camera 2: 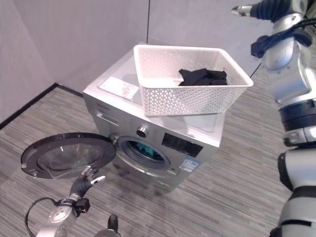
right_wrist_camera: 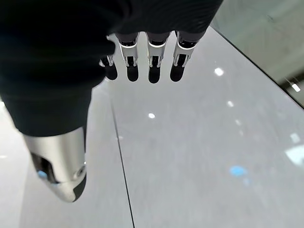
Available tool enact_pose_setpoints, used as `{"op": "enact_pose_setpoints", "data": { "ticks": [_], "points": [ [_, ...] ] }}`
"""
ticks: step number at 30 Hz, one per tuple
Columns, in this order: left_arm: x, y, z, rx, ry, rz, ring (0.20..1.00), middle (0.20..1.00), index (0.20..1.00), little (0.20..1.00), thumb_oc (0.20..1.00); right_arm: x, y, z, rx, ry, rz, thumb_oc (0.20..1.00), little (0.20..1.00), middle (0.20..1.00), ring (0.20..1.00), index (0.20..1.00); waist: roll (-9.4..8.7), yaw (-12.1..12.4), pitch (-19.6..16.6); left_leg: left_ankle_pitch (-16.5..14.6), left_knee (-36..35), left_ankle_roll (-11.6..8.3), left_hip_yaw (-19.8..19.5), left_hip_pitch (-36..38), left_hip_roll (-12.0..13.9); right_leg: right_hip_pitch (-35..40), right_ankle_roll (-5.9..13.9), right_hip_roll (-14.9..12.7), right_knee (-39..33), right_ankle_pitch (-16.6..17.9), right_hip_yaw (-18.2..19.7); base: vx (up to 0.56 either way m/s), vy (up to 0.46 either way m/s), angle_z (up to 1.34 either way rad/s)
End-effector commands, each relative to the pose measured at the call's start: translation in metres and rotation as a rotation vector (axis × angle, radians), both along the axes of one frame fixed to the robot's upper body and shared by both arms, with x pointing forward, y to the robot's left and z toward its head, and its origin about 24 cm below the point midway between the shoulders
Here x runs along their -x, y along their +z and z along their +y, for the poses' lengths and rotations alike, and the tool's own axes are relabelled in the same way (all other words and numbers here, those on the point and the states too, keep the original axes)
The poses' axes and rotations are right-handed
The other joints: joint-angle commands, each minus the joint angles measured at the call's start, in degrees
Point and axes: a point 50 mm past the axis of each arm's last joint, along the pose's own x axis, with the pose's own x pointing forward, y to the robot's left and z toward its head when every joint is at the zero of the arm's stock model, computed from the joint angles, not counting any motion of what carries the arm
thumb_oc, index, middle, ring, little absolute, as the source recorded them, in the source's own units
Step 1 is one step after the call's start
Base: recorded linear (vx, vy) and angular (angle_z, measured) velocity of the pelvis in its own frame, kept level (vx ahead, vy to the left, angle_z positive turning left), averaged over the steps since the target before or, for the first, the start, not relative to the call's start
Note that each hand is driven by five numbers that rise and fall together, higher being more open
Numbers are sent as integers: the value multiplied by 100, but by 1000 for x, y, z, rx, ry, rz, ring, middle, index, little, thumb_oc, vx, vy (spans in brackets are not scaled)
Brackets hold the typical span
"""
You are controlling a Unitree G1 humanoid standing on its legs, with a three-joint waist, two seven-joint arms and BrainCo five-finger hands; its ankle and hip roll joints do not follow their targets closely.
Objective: Grab the laundry basket,head to the washer,open it,put in the laundry and shut it.
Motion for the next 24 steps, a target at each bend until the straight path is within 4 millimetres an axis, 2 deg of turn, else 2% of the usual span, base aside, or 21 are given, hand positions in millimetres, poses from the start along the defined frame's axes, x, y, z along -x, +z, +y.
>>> {"op": "enact_pose_setpoints", "data": {
  "ticks": [1,2,3,4,5,6,7,9,10,11,13,14,16,17,18,20,21,22,24],
  "points": [
    [-12,17,-5,-46,-125,-83,1000,1000,1000,1000,1000,6,26,3,-3,12,-49,1000,1000,1000,1000,1000,112,133,-93,-1178,1064,272,-416,-86,223,-367,193,-481,1310,-143,237,81,155,-1],
    [-12,17,-5,-46,-125,-83,1000,1000,1000,1000,1000,6,26,3,-3,12,-50,1000,1000,1000,1000,1000,102,132,-103,-1159,1056,281,-414,-105,210,-390,196,-494,1312,-131,240,83,269,-4],
    [-12,17,-5,-58,-139,-79,1000,1000,1000,1000,1000,5,24,1,20,-1,-19,1000,1000,1000,1000,1000,143,24,-21,-1200,1017,447,-498,-10,43,-780,240,-622,2158,355,550,18,165,-3],
    [-12,17,-5,-57,-139,-80,1000,1000,1000,1000,1000,5,25,1,20,-1,-20,1000,1000,1000,1000,1000,136,27,-31,-1177,1007,457,-491,-30,29,-813,242,-636,2166,367,562,5,228,-2],
    [-14,18,-6,-55,-145,-81,1000,1000,1000,1000,1000,6,27,2,28,-5,-15,1000,1000,1000,1000,1000,194,-59,72,-1169,1012,536,-571,-2,-13,-1089,235,-593,2693,549,849,-52,136,13],
    [-17,19,-7,-57,-153,-88,1000,1000,1000,1000,1000,7,29,3,31,1,-17,1000,1000,1000,1000,1000,249,-108,133,-1136,991,598,-603,-18,-40,-1431,212,-471,3125,553,1159,-21,178,18],
    [-18,20,-8,-61,-163,-96,1000,1000,1000,1000,1000,7,29,2,31,-2,-15,1000,1000,1000,1000,1000,311,-169,164,-1158,973,630,-648,14,-75,-1548,215,-376,3192,521,1333,40,128,26],
    [-20,24,-8,-56,-170,-112,1000,1000,1000,1000,1000,8,32,-2,22,-11,-8,1000,1000,1000,1000,1000,351,-187,165,-1200,908,619,-651,64,-138,-1588,154,-353,2684,271,1362,117,14,15],
    [-22,26,-6,-52,-164,-122,1000,1000,1000,1000,1000,9,35,-6,19,-21,6,1000,1000,1000,1000,1000,344,-218,172,-1216,867,548,-676,61,-180,-1566,130,-369,1793,50,1417,97,-49,0],
    [-22,26,-6,-50,-163,-122,1000,1000,1000,1000,1000,8,36,-6,20,-20,5,1000,1000,1000,1000,1000,365,-229,180,-1222,863,544,-687,76,-166,-1511,128,-353,1723,74,1390,92,-94,-9],
    [-22,25,-5,-37,-141,-119,1000,1000,1000,1000,1000,9,38,-7,7,-15,16,1000,1000,1000,1000,1000,357,-310,215,-1277,837,467,-738,132,-127,-1643,197,-421,909,321,1597,98,-140,-1],
    [-22,22,-4,-34,-116,-109,1000,1000,1000,1000,1000,10,38,-6,18,-3,27,1000,1000,1000,1000,1000,271,-390,228,-1331,855,427,-775,195,-128,-1700,271,-366,768,462,1909,92,-132,18],
    [-21,20,-4,-35,-113,-100,1000,1000,1000,1000,1000,12,37,-6,18,13,31,1000,1000,1000,1000,1000,203,-404,200,-1347,852,405,-792,239,-146,-1626,285,-339,692,498,1988,78,-93,35],
    [-21,19,-4,-36,-114,-100,1000,1000,1000,1000,1000,12,36,-6,17,13,31,1000,1000,1000,1000,1000,197,-401,202,-1346,848,405,-792,247,-148,-1614,287,-342,680,502,1986,170,-184,64],
    [-19,14,-6,-30,-101,-79,1000,1000,1000,1000,1000,13,29,-5,26,36,45,1000,1000,1000,1000,1000,123,-419,69,-1306,695,344,-801,394,-49,-1516,295,-265,602,557,1936,193,-198,61],
    [-12,9,-11,-3,-114,-56,1000,1000,1000,1000,1000,13,18,-9,44,46,103,1000,1000,1000,1000,1000,100,-438,-127,-1227,451,258,-840,544,112,-1290,269,-170,368,513,1776,236,-242,25],
    [-12,9,-11,-2,-114,-56,1000,1000,1000,1000,1000,13,18,-9,45,46,103,1000,1000,1000,1000,1000,108,-443,-127,-1220,434,254,-846,556,119,-1275,266,-164,355,517,1764,180,-254,-17],
    [-9,6,-17,10,-154,-38,1000,1000,1000,1000,1000,12,19,-12,46,53,153,1000,1000,1000,1000,1000,91,-465,-207,-1113,322,159,-886,574,265,-1175,218,-42,273,431,1673,88,-173,-27],
    [-9,6,-20,16,-162,-35,1000,1000,1000,1000,1000,12,22,-11,45,64,159,1000,1000,1000,1000,1000,105,-476,-206,-1082,285,130,-871,593,307,-1177,201,-4,288,402,1651,62,-135,-19]
  ]
}}
